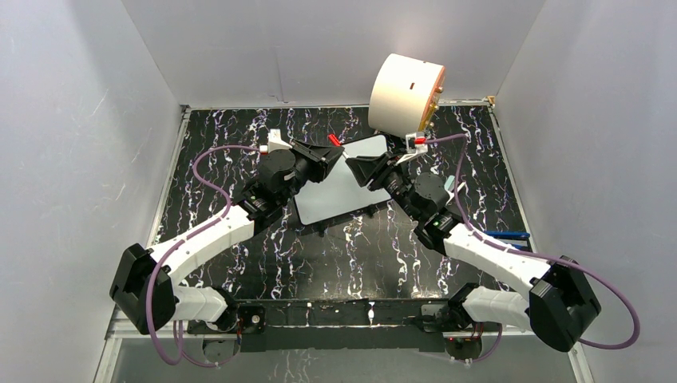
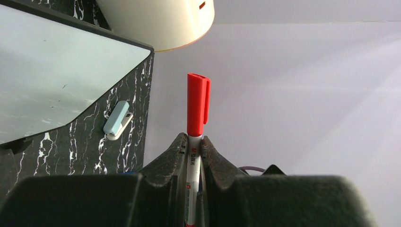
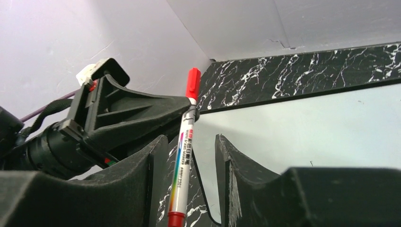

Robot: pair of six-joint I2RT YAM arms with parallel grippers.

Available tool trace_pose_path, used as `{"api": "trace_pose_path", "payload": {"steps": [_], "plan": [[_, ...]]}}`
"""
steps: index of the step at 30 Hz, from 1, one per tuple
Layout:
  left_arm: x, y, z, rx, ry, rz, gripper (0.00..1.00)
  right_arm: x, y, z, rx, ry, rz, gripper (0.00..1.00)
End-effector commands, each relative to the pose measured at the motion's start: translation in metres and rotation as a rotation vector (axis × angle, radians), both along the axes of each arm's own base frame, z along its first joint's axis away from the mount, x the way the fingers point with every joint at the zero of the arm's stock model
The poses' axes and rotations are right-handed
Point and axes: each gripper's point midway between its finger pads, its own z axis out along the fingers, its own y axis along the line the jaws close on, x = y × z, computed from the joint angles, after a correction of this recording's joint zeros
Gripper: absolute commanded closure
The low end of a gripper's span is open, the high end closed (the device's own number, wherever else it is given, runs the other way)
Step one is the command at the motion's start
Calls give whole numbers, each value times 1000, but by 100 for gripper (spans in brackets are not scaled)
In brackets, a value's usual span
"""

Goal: Write a sentence on the whiteboard
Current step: Open the whiteboard marker at the center of the board.

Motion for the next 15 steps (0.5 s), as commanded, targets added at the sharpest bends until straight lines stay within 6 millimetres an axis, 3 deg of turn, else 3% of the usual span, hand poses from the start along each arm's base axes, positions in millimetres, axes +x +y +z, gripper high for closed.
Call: {"api": "trace_pose_path", "payload": {"steps": [1,15], "plan": [[4,3,12,-29,-32,37,100,0,4,14,45,-23,2,51],[3,-3,10,-59,-13,28,100,2,4,14,57,-30,-18,65]]}}
